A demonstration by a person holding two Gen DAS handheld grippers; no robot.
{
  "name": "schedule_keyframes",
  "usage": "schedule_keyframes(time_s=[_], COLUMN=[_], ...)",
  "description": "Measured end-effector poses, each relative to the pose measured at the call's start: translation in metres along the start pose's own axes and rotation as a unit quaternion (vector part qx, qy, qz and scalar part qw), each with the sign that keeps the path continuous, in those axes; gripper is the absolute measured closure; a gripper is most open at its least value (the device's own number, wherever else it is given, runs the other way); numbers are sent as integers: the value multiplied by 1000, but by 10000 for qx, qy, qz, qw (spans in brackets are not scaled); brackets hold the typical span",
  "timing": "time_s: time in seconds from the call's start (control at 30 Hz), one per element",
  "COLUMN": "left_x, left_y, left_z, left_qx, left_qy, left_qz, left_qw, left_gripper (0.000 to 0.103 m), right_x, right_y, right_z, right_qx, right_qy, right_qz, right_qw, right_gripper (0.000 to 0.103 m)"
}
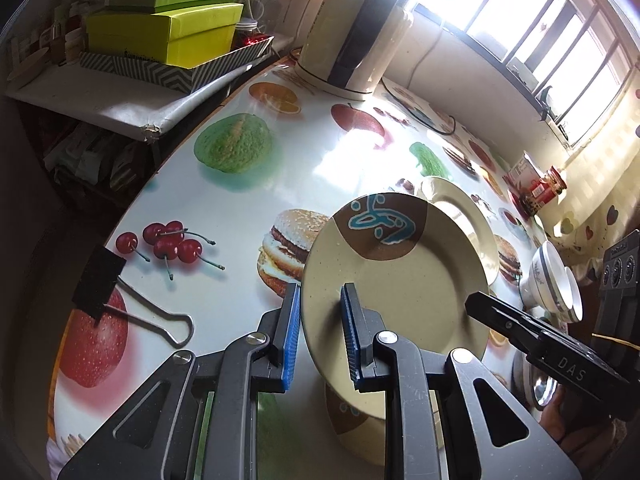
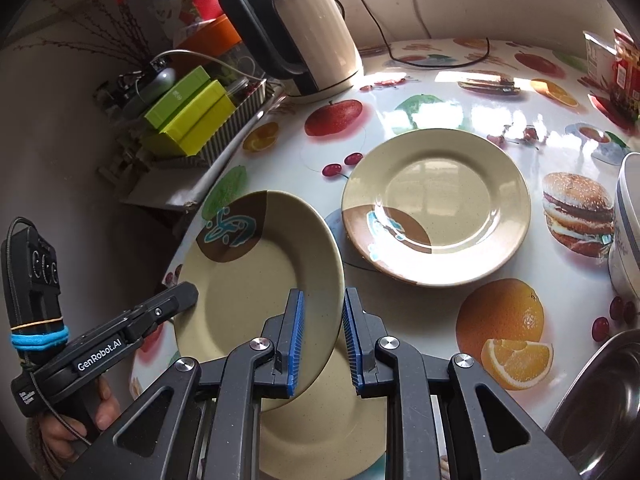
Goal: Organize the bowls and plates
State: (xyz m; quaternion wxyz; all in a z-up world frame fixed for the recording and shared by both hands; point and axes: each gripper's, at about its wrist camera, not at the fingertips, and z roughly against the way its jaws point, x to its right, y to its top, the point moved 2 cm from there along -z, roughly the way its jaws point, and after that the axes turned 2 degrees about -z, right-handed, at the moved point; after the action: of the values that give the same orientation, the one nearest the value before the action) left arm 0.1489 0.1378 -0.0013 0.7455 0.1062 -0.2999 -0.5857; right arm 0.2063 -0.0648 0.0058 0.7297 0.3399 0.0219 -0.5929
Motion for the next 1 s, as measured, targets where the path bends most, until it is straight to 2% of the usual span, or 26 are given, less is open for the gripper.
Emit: schedule_keyframes(time_s=[0.47,1.0], left_x=[13,19], left_y=[-31,-41], left_z=[-2,-5], left_qx=[-218,-290], left_qy=[-59,2], left_qz=[-106,-258], left_qw=[9997,9992], left_gripper=[82,82], right_x=[18,26], right_y=[-33,-51], right_z=[14,19], right_qx=[-78,-113], right_qy=[-115,-214], right_qz=[-210,-292], right_qw=[9997,9993], right_gripper=[83,83])
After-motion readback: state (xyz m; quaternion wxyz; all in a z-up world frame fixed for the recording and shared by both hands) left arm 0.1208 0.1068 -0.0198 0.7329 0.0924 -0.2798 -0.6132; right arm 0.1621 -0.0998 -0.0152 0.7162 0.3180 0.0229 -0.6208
